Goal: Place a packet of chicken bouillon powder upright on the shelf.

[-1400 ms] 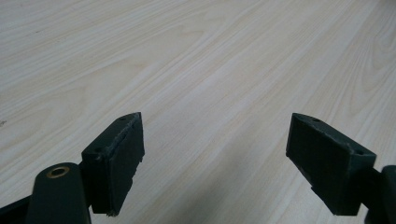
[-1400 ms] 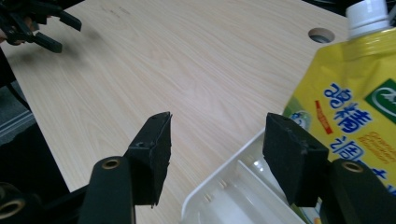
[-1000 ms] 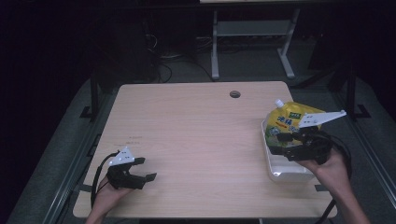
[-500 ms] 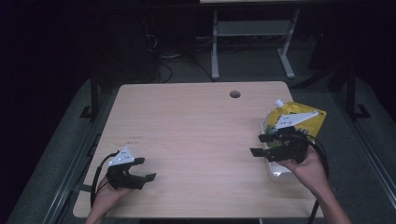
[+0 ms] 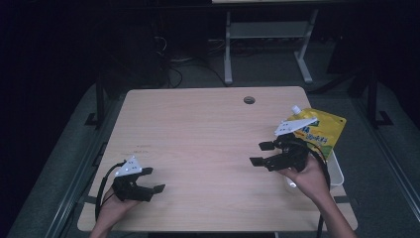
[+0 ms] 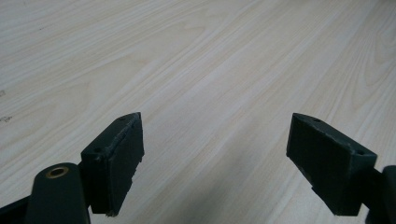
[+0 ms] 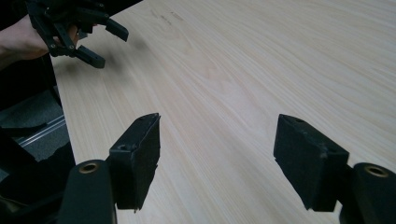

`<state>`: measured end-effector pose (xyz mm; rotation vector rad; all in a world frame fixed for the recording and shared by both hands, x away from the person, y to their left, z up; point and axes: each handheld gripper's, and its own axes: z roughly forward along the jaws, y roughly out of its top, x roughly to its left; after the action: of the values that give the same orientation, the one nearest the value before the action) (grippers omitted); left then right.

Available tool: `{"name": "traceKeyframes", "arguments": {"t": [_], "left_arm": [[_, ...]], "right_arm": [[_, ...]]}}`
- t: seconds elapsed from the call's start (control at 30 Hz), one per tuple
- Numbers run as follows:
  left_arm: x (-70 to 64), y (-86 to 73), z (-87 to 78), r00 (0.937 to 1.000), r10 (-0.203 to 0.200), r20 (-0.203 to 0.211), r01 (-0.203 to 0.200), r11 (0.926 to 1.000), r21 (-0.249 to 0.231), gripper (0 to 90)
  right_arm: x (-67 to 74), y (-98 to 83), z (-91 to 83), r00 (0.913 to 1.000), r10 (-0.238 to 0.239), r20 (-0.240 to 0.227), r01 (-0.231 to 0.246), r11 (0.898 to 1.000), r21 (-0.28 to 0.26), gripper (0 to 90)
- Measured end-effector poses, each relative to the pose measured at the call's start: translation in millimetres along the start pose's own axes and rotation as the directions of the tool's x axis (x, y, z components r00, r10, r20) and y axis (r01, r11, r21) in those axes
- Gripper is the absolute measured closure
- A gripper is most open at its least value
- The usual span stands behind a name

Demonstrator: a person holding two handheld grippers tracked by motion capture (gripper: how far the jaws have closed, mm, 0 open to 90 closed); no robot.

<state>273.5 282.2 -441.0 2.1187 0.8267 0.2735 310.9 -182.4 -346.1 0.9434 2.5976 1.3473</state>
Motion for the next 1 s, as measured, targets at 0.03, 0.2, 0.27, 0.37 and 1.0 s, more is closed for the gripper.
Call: {"name": "traceKeyframes", "arguments": {"t": [0.03,0.2,0.27,0.37,1.0], "left_arm": [[0.0,0.0,0.0,1.0000,0.000,0.000,0.000,1.0000,0.000,18.5],[0.2,-0.1,-0.8,1.0000,0.001,0.000,-0.001,1.0000,-0.002,18.4],[0.3,-0.1,-1.0,1.0000,0.001,0.000,-0.001,1.0000,-0.002,18.5],[0.4,-0.3,-1.4,1.0000,-0.003,0.000,0.003,1.0000,-0.004,18.4],[0.8,-0.7,-1.1,1.0000,-0.003,0.006,0.003,1.0000,-0.006,18.3]], "right_arm": [[0.0,0.0,0.0,1.0000,0.000,0.000,0.000,1.000,0.000,30.8],[5.1,6.0,10.7,0.9998,-0.014,-0.013,0.014,1.000,0.000,31.1],[6.1,6.9,12.6,0.9998,-0.013,-0.016,0.013,1.000,0.001,31.1],[9.1,9.9,20.3,0.9996,-0.019,-0.020,0.019,1.000,0.006,31.2],[20.8,15.2,51.5,0.9979,-0.037,-0.052,0.039,0.999,0.031,30.9]]}}
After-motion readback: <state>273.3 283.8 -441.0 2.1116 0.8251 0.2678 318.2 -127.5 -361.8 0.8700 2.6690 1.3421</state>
